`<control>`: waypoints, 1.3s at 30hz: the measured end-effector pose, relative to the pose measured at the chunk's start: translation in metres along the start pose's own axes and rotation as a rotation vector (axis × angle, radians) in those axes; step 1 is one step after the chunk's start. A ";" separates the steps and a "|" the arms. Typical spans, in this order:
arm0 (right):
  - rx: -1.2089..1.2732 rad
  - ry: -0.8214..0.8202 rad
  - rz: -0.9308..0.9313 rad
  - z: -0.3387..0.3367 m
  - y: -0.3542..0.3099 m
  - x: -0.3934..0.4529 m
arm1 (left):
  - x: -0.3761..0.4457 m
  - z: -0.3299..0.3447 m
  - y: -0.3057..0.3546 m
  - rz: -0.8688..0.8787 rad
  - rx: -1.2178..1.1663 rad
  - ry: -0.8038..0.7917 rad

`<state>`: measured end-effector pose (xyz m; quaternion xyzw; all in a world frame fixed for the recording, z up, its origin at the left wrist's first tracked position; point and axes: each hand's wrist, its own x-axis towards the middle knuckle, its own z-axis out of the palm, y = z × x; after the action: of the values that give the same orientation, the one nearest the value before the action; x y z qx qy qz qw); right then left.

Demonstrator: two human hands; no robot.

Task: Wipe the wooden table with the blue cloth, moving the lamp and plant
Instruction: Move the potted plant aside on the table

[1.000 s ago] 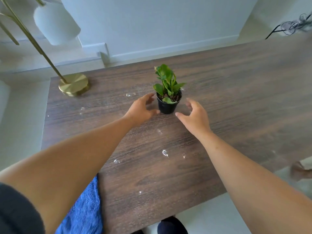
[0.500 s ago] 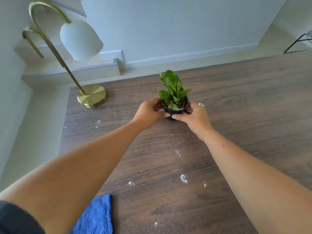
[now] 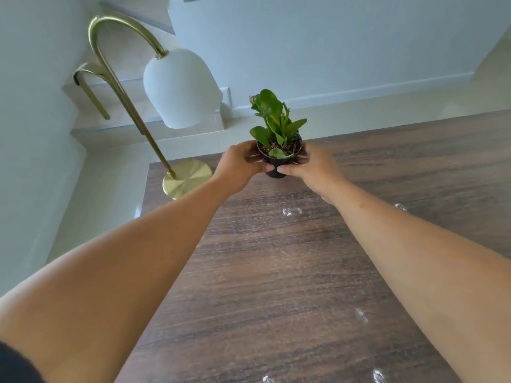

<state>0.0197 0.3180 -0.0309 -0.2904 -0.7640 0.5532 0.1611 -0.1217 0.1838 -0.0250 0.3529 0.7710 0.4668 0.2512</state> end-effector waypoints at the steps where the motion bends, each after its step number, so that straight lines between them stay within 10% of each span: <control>1: -0.006 -0.005 -0.002 0.002 0.000 0.002 | 0.002 -0.001 -0.003 0.000 0.003 -0.001; 17: -0.215 0.025 0.073 -0.001 0.006 -0.049 | -0.038 -0.003 -0.014 -0.110 0.153 -0.017; 39: -0.430 -0.174 -0.083 0.108 0.010 -0.303 | -0.337 -0.064 -0.068 0.034 0.602 -0.089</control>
<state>0.1978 0.0506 -0.0538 -0.2379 -0.8866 0.3934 0.0515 0.0214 -0.1351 -0.0386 0.4444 0.8570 0.2055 0.1608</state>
